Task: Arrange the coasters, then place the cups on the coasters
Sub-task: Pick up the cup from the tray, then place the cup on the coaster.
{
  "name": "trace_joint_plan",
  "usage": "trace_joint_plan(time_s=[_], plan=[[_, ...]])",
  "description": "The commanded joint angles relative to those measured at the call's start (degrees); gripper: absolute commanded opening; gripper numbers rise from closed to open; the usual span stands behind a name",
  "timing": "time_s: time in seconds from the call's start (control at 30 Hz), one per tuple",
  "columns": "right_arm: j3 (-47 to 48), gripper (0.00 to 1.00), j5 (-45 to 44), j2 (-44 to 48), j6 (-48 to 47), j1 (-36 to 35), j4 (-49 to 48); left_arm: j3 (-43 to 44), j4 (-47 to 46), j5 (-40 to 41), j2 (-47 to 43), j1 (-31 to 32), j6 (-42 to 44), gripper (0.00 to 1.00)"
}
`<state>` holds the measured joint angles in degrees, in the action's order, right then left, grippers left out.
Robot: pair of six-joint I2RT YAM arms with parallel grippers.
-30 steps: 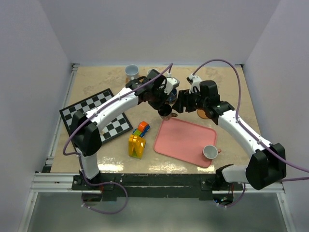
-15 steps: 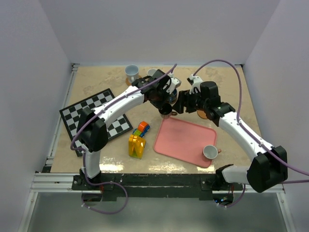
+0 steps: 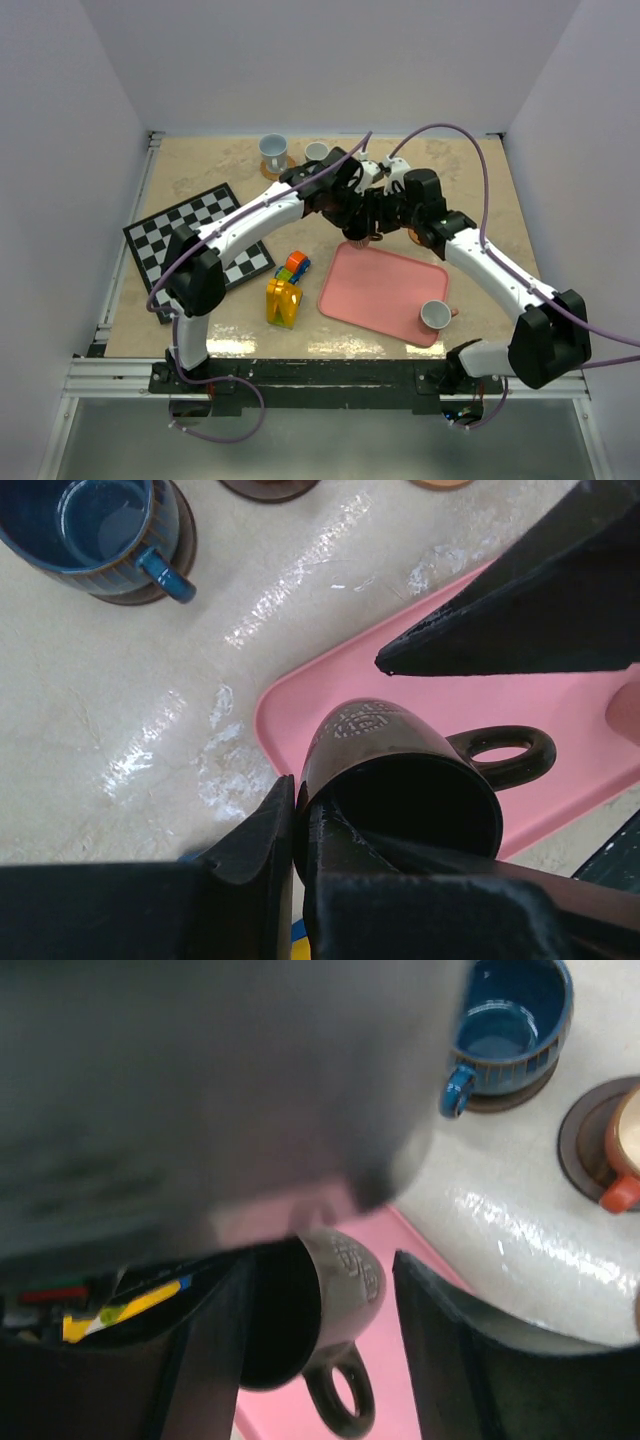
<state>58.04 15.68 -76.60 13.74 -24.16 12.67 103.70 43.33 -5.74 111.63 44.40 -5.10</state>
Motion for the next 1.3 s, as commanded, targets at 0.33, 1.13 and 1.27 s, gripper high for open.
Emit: trace_joint_plan(time_s=[0.33, 1.13, 1.27], plan=[[-5.7, 0.30, -13.5, 3.2, -3.5, -4.8, -3.1, 1.4, -5.2, -2.8, -3.1, 0.3, -4.8, 0.00], [-10.5, 0.00, -26.1, 9.8, 12.0, -5.8, -1.7, -16.8, -18.1, 3.2, -18.2, -0.4, -14.3, 0.57], [-8.3, 0.00, -34.1, 10.4, 16.7, -5.7, 0.2, -20.4, -21.3, 9.8, -23.4, -0.5, -16.1, 0.64]])
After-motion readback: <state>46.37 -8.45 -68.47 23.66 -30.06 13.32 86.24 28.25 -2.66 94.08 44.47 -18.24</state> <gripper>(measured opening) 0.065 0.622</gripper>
